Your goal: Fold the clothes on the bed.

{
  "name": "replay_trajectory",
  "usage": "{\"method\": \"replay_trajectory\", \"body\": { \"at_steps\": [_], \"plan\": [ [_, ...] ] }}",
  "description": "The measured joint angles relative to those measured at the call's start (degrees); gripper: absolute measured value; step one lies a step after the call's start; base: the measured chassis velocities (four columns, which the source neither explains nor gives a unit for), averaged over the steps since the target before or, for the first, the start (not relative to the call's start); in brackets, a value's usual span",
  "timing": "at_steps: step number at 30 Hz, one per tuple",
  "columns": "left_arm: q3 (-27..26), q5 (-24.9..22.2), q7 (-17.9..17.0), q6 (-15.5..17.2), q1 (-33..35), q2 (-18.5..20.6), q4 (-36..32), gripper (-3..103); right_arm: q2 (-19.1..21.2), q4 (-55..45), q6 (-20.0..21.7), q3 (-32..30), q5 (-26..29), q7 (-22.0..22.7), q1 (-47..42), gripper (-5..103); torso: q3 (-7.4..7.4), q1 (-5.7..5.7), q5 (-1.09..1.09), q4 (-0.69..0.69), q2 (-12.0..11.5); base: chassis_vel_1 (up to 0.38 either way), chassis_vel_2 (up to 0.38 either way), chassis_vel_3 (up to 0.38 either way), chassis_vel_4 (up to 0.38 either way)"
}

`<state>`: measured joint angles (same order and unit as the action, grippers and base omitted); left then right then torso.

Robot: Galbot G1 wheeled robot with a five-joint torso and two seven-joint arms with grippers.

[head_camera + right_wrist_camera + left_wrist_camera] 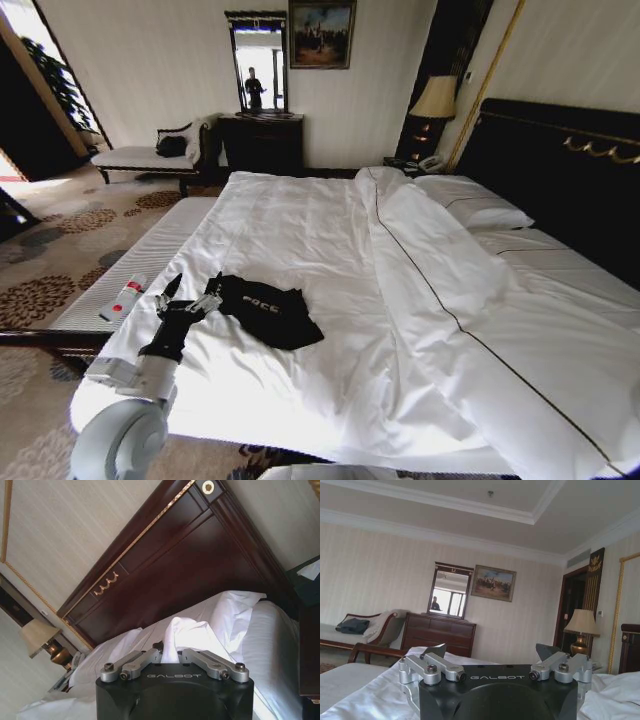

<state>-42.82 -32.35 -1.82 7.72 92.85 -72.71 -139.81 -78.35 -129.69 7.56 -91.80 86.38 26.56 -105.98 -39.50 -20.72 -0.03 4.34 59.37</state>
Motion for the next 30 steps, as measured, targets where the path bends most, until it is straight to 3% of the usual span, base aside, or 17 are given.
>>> {"method": "replay_trajectory", "body": {
  "at_steps": [7, 17, 30],
  "plan": [
    [0.5, -0.9, 0.0, 0.0, -1.2, 0.5, 0.4, 100, -1.4, -0.9, -1.8, -3.2, -1.0, 2.4, -2.4, 3, 0.0, 0.0, 0.01, -0.03, 0.0, 0.0, 0.0, 0.0, 0.0],
    [1.5, -2.8, -0.3, 0.0, -3.9, 1.8, 1.5, 100, -5.3, 0.2, -1.9, -3.3, -9.2, 6.0, -5.1, 3, 0.0, 0.0, 0.01, -0.04, 0.0, 0.0, 0.0, 0.0, 0.0],
    [1.8, -3.6, -0.6, -0.5, -4.2, 3.2, 2.5, 100, -3.7, 9.4, -3.3, -1.2, -15.0, 5.4, -4.4, 3, 0.0, -0.01, 0.01, -0.03, 0.0, 0.0, 0.0, 0.0, 0.0]
  ]
}}
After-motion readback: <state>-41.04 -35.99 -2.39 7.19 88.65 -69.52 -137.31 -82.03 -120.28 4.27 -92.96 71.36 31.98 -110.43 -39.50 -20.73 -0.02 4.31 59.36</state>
